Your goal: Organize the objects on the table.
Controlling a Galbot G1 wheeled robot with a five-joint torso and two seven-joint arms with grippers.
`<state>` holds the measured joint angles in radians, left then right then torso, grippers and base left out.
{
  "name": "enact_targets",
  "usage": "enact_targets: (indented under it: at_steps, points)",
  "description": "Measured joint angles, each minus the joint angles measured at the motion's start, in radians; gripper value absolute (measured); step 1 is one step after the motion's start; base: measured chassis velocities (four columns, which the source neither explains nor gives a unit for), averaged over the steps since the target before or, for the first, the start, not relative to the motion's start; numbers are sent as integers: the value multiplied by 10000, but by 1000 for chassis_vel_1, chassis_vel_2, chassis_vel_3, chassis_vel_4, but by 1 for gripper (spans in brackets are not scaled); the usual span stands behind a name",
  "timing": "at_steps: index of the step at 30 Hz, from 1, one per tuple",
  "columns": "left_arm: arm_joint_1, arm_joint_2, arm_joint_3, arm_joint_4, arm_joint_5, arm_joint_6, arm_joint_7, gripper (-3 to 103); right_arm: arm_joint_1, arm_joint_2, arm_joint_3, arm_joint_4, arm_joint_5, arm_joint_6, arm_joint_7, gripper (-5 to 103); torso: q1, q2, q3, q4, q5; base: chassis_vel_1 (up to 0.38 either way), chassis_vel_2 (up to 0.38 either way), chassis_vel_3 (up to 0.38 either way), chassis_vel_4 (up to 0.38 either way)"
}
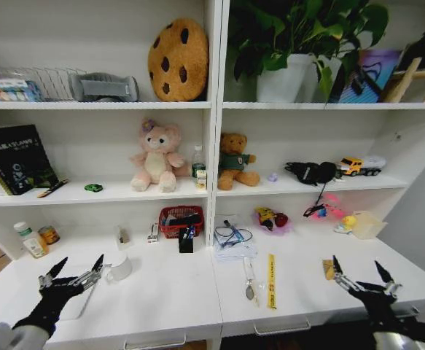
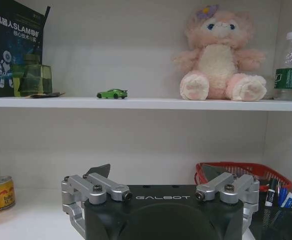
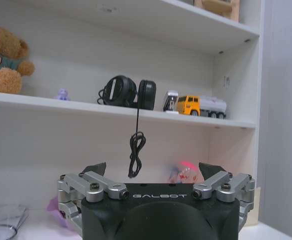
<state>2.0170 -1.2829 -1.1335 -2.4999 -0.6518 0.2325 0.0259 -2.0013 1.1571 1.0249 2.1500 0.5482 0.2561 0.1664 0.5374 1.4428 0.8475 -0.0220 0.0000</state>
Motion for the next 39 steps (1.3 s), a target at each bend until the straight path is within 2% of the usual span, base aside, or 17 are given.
enact_targets:
  at_steps: [7,11,18,20,21,22,24,25,27,28,30,33,37,39]
  points:
    - [0,1,0,0,0,0,0,100,29,227,-401,-247,-49,-42,-202,100,0,0,-1,0,0,-25,-34,30,43]
    - [0,0,-1,0,0,0,1,100,179,131,-470,-337,-74,-101,-320,100,-1,1,-2,5,0,-132,-121,123,128]
    - [0,1,0,0,0,0,0,100,711,-42,-718,-346,-45,-488,-367,100,0,0,-1,0,-2,-211,-192,188,219]
    - [0,-1,0,-1,0,0,1,100,1045,-175,-829,-236,10,-968,-272,100,0,0,-1,3,10,-230,-212,196,226]
    - [0,-1,1,0,0,0,2,100,1435,-481,-897,-80,234,-1925,-85,100,-2,1,-2,4,2,-202,-132,158,174]
    - [0,-1,1,0,0,0,2,100,1435,-481,-897,-80,234,-1925,-85,100,-2,1,-2,4,2,-202,-132,158,174]
    - [0,-1,1,-1,-1,0,5,100,2278,-1044,-1002,-402,210,-2783,144,100,-1,0,0,1,5,-57,-102,100,66]
    - [0,-1,1,-1,-1,0,5,100,2278,-1044,-1002,-402,210,-2783,144,100,-1,0,0,1,5,-20,-71,42,35]
    - [-1,0,1,0,0,0,2,100,3309,-1696,-1213,-1048,357,-3641,298,100,0,0,0,9,-4,15,31,-17,-12]
    - [-1,0,1,0,0,0,2,100,3309,-1696,-1213,-1048,357,-3641,298,100,0,0,0,9,-4,30,62,-35,-24]
    - [0,1,-1,-1,0,0,0,100,3749,-2099,-1399,-1547,561,-4258,22,100,-1,1,-1,3,-2,57,75,-39,-54]
    - [0,1,-2,0,0,0,-2,100,4026,-2394,-1613,-1960,726,-4668,-350,100,-1,0,-1,0,-4,41,81,-43,-49]
    - [0,1,-2,0,0,0,-1,100,4459,-2611,-2208,-2628,1278,-5051,-335,100,0,0,0,7,4,0,0,0,0]
    - [0,1,-2,0,0,0,-1,100,4481,-2625,-2332,-2744,1548,-5254,-326,100,0,0,0,3,5,0,0,0,0]
